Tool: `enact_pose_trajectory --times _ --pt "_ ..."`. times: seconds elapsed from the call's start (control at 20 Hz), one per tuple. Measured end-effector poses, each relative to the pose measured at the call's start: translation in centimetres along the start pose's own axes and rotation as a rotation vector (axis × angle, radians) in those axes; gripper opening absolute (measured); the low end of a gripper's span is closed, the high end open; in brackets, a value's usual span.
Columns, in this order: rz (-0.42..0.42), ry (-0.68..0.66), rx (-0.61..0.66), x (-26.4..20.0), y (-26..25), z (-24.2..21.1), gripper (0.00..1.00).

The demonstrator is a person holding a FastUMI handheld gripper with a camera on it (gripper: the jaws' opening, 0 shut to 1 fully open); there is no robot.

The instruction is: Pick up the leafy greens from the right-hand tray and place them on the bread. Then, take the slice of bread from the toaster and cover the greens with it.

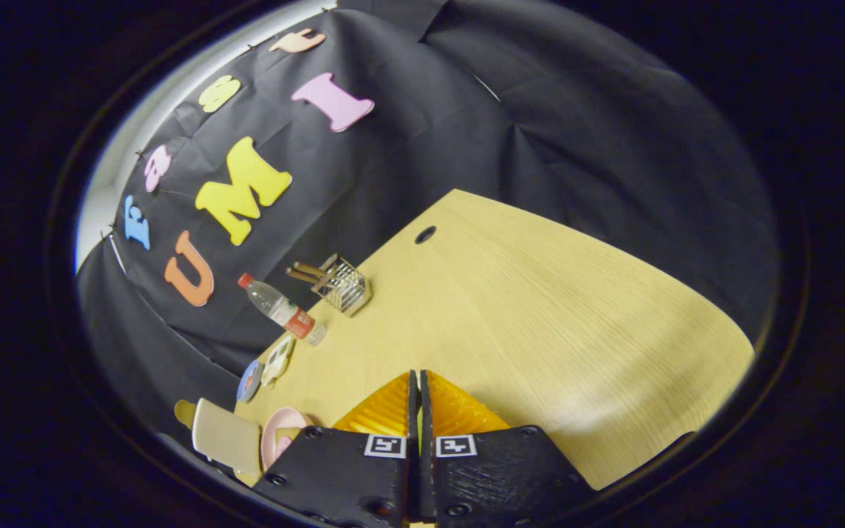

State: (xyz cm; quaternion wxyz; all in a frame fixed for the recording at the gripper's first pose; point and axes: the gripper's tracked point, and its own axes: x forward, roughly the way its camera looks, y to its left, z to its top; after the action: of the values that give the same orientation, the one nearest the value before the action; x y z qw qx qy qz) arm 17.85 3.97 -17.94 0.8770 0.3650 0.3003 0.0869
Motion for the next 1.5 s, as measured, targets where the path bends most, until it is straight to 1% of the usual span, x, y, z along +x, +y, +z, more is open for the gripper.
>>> enact_pose_trajectory --times 0.25,0.4,0.6,0.75,0.9,1.1,1.3,1.5 --pt "0.090 -0.001 0.055 -1.4 4.1 0.1 0.00" --pt "0.129 -0.001 0.090 -2.2 6.1 0.0 0.00" --pt "0.171 -0.017 0.091 -3.8 9.0 0.0 0.00" --pt "0.216 -0.012 0.077 -4.4 12.3 -0.8 0.00" --pt "0.276 0.003 0.069 -4.5 16.5 -2.5 0.00" --pt "0.350 0.054 0.068 -3.8 21.7 -5.4 0.00" --pt "0.402 0.124 0.069 -1.8 25.9 -9.6 0.00" --pt "0.444 0.200 0.092 -0.1 28.9 -14.0 0.00"
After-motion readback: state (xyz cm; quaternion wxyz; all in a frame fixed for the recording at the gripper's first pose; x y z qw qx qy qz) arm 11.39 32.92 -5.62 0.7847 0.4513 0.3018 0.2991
